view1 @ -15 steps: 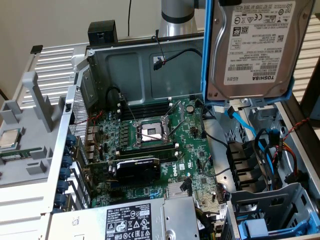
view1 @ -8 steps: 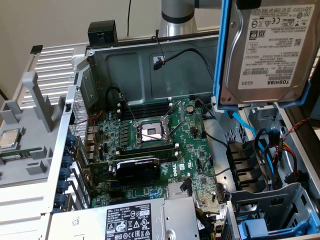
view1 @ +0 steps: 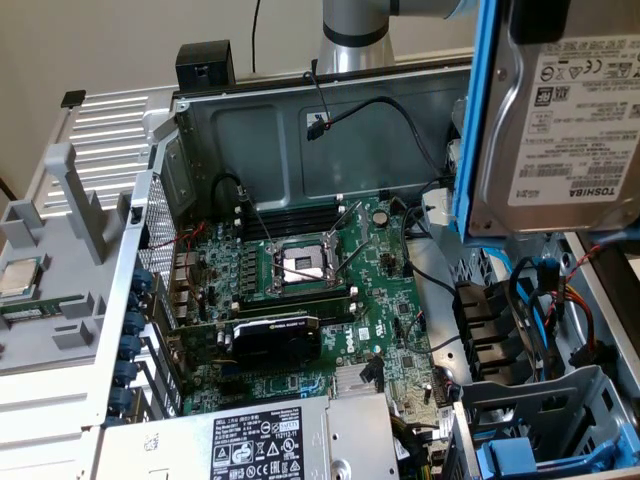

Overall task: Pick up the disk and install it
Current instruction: 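Pick up the disk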

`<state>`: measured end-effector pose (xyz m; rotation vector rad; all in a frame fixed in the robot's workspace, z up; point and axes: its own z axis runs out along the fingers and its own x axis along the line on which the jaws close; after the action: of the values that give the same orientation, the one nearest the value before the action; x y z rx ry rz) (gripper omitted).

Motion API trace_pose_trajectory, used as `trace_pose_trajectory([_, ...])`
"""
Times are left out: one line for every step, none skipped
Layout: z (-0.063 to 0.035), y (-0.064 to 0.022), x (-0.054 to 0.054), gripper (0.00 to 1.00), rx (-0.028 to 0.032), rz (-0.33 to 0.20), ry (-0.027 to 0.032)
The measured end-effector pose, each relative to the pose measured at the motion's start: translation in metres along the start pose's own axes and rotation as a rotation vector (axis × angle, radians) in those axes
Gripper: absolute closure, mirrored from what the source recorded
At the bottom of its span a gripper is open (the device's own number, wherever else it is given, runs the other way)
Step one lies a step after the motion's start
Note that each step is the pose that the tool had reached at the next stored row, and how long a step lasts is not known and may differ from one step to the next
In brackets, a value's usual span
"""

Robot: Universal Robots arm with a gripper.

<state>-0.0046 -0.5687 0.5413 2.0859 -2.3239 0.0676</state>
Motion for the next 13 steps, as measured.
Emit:
trace_pose_trajectory([0.0001,-0.0030,0.002,0.63,0.0000,0.000,-0.0004])
trace_pose_trajectory([0.0002,-0.0057,0.003,0.63,-0.0001,0.000,-0.0008])
trace_pose_trajectory([0.0003,-0.0079,0.004,0.63,-0.0002,0.000,-0.0012])
trace_pose_trajectory([0.0004,-0.0099,0.006,0.63,-0.0002,0.000,-0.0017])
trace_pose_trajectory([0.0006,-0.0114,0.009,0.63,-0.0003,0.000,-0.0026])
trace_pose_trajectory([0.0007,-0.0119,0.010,0.63,-0.0004,0.000,-0.0036])
trace_pose_trajectory([0.0007,-0.0121,0.011,0.63,-0.0006,0.000,-0.0047])
trace_pose_trajectory([0.0007,-0.0122,0.012,0.63,-0.0006,-0.002,-0.0061])
trace_pose_trajectory([0.0008,-0.0121,0.012,0.63,-0.0002,-0.008,-0.0083])
trace_pose_trajectory([0.0008,-0.0122,0.012,0.63,0.0007,-0.017,-0.0101])
trace_pose_trajectory([0.0007,-0.0123,0.012,0.63,0.0019,-0.029,-0.0122])
trace_pose_trajectory([0.0009,-0.0124,0.012,0.63,0.0029,-0.041,-0.0144])
trace_pose_trajectory([0.0009,-0.0123,0.012,0.63,0.0032,-0.051,-0.0157])
